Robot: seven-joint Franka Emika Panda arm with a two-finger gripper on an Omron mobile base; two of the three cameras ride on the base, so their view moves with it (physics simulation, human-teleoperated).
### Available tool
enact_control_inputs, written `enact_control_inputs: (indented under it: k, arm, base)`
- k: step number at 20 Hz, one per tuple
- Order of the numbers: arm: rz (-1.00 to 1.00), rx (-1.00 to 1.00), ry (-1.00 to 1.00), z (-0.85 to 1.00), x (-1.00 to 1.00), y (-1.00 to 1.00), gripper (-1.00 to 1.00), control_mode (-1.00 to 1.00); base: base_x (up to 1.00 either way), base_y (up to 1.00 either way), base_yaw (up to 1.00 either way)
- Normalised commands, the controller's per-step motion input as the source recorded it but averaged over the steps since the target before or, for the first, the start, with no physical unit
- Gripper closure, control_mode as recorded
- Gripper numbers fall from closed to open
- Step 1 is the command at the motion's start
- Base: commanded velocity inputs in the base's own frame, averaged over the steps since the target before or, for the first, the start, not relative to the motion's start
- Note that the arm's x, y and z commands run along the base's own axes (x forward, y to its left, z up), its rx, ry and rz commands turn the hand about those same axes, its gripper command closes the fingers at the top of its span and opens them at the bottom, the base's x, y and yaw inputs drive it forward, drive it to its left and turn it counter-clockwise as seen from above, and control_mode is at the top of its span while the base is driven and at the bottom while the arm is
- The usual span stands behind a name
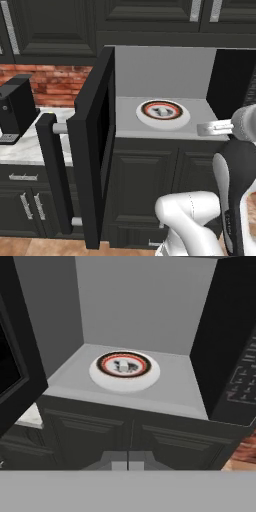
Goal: Pick the marshmallow from the counter and place it in the microwave. Then turn on the microwave.
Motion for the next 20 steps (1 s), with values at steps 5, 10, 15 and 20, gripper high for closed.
enact_control_inputs:
  k: [5,10,15,20]
  arm:
    - [0.00,0.00,-0.03,0.17,-0.43,0.14,1.00,-1.00]
    - [0.00,0.00,0.00,0.10,-0.44,0.14,1.00,-1.00]
    - [0.00,0.00,0.00,0.08,-0.43,0.16,1.00,-1.00]
    - [0.00,0.00,0.00,0.06,-0.41,0.18,1.00,-1.00]
  base:
    - [0.00,0.00,0.00]
    - [0.00,0.00,0.00]
    - [0.00,0.00,0.00]
    - [0.00,0.00,0.00]
